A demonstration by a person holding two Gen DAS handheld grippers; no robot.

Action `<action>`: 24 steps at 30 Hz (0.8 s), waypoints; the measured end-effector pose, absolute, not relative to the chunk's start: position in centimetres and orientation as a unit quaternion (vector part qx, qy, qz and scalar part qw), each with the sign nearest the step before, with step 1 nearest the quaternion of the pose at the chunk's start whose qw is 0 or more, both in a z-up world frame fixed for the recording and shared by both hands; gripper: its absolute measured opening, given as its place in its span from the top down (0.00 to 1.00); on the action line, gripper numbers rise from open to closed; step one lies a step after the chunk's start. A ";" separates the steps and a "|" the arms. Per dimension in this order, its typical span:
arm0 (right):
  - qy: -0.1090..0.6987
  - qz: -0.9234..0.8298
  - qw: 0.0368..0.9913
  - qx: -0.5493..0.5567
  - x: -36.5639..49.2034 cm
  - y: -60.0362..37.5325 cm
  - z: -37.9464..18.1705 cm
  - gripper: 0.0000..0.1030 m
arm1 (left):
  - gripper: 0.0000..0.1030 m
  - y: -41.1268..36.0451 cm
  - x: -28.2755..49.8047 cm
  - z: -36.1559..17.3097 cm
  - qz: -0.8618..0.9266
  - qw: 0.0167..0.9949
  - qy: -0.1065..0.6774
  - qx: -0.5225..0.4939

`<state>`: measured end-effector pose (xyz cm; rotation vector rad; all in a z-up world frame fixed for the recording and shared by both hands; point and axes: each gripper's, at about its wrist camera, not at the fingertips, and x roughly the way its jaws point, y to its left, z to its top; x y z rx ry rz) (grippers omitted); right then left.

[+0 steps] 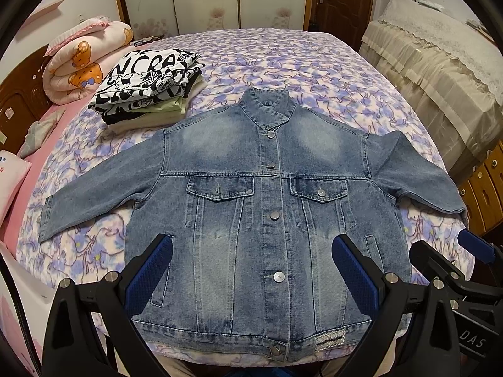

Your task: Fold large clothes

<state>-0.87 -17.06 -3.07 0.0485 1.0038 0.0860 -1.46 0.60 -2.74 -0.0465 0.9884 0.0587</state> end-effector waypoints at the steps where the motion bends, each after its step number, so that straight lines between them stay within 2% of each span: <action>1: 0.481 0.041 0.876 0.023 -0.9 -17.1 -3.0 0.05 | 0.03 0.5 -1.4 -2.7 0.028 0.879 0.475 -0.022; 24: 0.483 0.060 0.872 0.049 -0.8 -18.7 -3.1 0.05 | 0.03 -1.5 -0.8 -1.3 0.010 0.882 0.471 -0.003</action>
